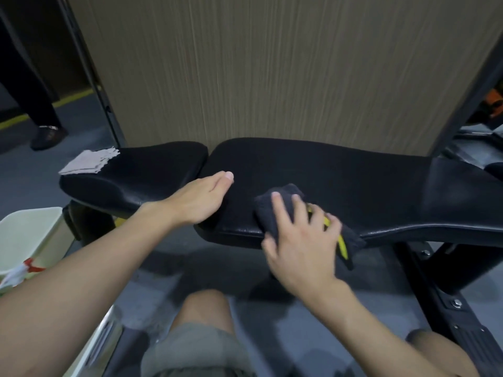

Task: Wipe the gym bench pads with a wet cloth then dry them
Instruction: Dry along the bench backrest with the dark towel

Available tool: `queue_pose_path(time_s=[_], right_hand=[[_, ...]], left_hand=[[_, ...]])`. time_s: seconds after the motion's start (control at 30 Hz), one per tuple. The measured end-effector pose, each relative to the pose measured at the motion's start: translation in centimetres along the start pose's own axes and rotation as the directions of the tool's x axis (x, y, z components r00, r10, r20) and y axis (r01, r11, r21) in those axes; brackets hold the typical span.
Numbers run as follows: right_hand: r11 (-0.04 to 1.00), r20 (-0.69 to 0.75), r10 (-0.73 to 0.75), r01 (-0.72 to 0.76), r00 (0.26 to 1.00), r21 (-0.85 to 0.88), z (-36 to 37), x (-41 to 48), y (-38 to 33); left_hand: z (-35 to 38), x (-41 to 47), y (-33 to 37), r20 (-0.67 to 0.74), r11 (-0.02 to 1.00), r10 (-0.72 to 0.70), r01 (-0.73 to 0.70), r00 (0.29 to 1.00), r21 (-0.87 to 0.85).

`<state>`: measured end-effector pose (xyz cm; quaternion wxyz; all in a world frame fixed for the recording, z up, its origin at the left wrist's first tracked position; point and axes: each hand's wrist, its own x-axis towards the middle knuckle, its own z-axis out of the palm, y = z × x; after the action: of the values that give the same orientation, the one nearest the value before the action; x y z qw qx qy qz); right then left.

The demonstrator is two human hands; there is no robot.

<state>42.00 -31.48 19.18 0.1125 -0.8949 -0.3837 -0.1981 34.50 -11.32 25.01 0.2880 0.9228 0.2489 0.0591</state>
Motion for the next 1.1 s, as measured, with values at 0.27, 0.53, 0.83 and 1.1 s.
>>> queue_pose_path(time_s=[0.27,0.53,0.83,1.1], right_hand=[[0.936,-0.041,-0.350,0.351,0.936,0.011,2.2,-1.4,-1.5],[0.977,-0.296,-0.172,0.201,0.940,0.069,2.7,-3.2,10.4],[0.906,-0.344,0.369,-0.251,0.863,0.342,2.2,-2.6,19.1],[0.896,-0.353,0.392,-0.264,0.849,0.358,3.3,-2.3,23.0]], left_hand=[[0.9,1.2,1.3,0.062,0.994,0.006,0.000,0.998,-0.108],[3.8,3.8,5.2,0.165,0.996,0.084,-0.088,0.983,0.020],[9.3,6.8,11.7,0.303,0.913,0.279,-0.349,0.912,0.212],[13.7,13.9,19.2,0.369,0.811,0.450,-0.545,0.813,0.213]])
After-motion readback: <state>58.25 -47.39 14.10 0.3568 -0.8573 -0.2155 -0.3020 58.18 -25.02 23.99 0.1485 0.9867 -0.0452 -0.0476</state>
